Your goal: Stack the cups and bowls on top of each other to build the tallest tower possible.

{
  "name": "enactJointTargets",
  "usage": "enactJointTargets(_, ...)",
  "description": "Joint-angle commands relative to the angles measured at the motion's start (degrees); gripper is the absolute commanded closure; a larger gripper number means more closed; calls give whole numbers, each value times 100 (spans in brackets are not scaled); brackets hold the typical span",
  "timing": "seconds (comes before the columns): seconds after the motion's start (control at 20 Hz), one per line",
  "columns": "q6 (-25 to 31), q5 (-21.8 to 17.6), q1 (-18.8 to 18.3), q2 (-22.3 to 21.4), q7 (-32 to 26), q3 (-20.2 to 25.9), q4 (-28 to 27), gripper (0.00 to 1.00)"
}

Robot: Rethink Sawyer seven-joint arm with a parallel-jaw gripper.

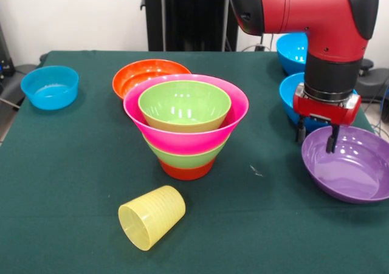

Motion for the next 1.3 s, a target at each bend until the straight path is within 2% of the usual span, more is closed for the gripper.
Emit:
enactJointTargets(0.05, -257, -209, -45, 403, 143, 531, 202, 0)
enactJointTargets(0.95, -511, -438, -252, 580, -59, 630, 319, 0)
enactJointTargets(1.3, -494, -420, -127, 538, 38, 481, 312, 0)
